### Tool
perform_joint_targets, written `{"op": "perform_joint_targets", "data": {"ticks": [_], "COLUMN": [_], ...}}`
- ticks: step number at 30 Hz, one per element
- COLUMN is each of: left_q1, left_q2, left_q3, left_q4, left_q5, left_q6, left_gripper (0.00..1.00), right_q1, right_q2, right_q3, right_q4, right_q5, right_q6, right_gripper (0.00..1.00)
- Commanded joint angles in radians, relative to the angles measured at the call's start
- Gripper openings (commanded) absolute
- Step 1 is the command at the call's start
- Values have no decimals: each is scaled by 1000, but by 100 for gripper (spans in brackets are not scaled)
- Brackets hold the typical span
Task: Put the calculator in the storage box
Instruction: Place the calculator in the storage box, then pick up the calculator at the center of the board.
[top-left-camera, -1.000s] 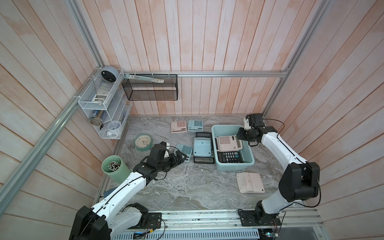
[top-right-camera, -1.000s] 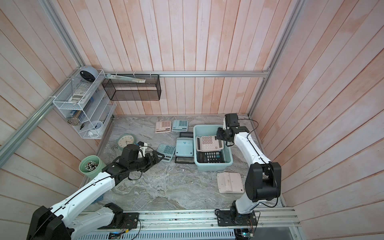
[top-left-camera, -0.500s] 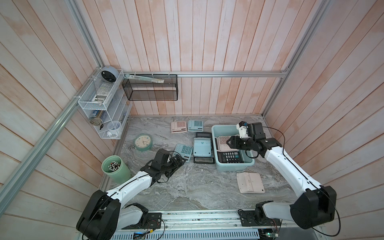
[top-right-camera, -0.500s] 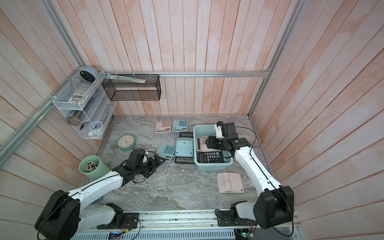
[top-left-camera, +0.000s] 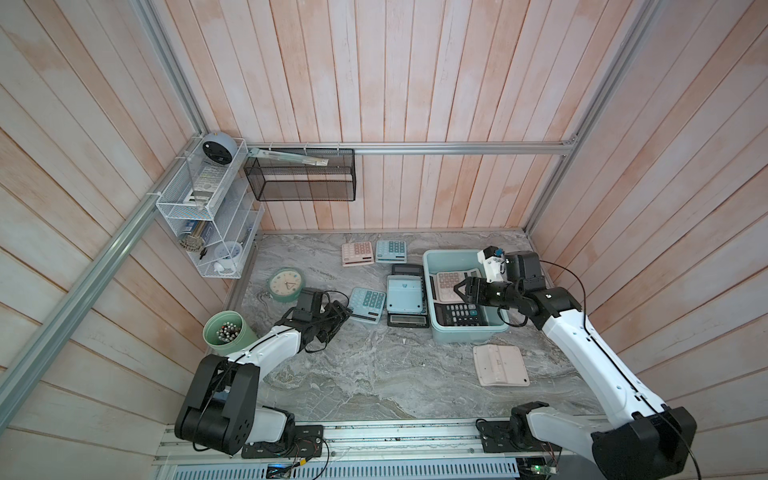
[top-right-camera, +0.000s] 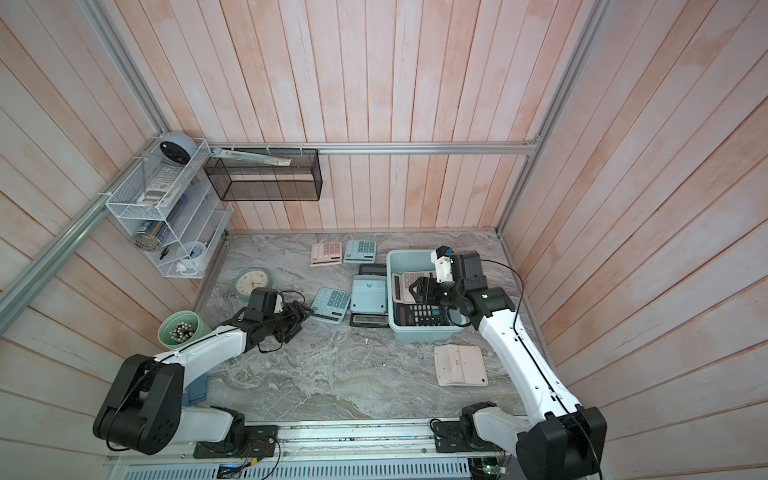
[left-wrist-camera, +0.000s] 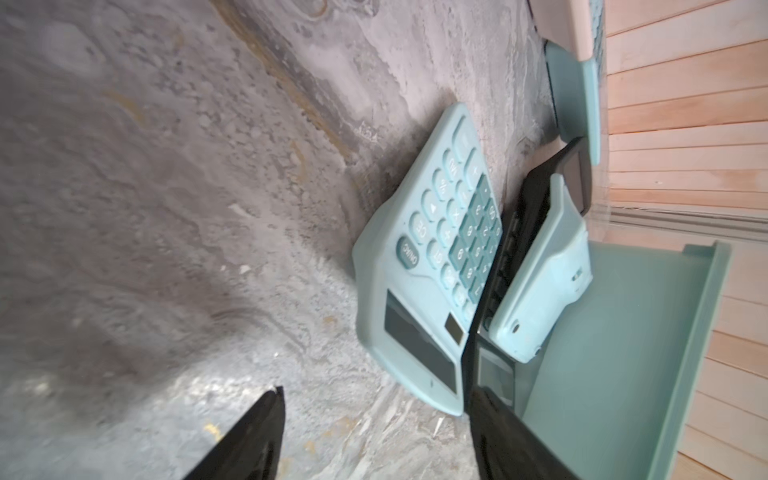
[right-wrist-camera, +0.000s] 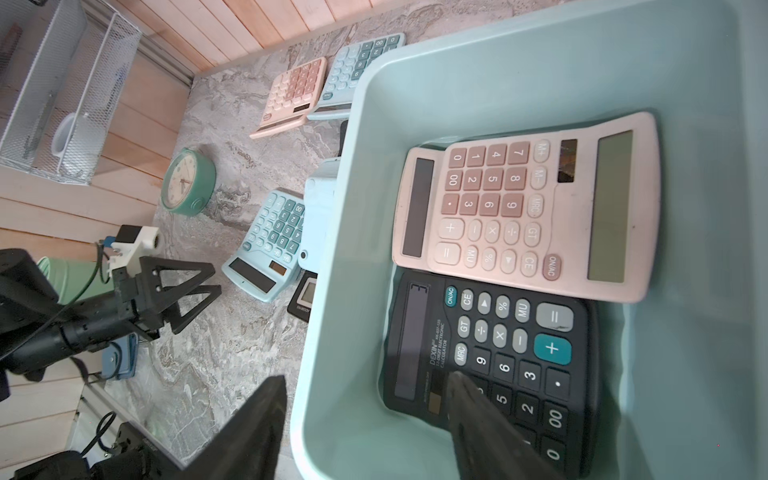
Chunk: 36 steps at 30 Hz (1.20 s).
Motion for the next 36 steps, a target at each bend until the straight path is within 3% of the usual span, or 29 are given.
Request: {"op": "perform_joint_targets", "data": {"ticks": [1, 3, 9, 15, 21, 25, 30, 36], "left_q1": [1, 0, 0, -3, -3, -3, -27, -182], "left_q2": [47, 75, 153, 84, -103, -287, -484, -552], "left_q3": [-6, -17, -14, -83, -160, -195, -195, -143], "left_q4": [114, 176, 250, 279, 205, 129, 145, 285], "left_q5": [109, 133, 172, 149, 74, -7, -120, -398], "left_q6": [-51, -85, -124, -170, -205, -252, -390, -541], "left_gripper": [67, 62, 32, 0, 0, 0, 0, 0], "right_q1": [3, 2, 7, 36, 107, 149, 195, 254], "right_q2": [-26, -31, -47, -74, -83, -88, -87, -103], "right_q3": [-10, -9, -2, -20, -46, -57, -72, -158], "right_q4": [-23, -23, -28, -27, 5, 50, 145, 405], "right_q5": [-36, -42, -89, -112, -112, -124, -125, -44], "right_q6": [6, 9, 23, 49, 89, 132, 214, 468], "right_gripper": [68, 68, 68, 70, 80, 97, 98, 98]}}
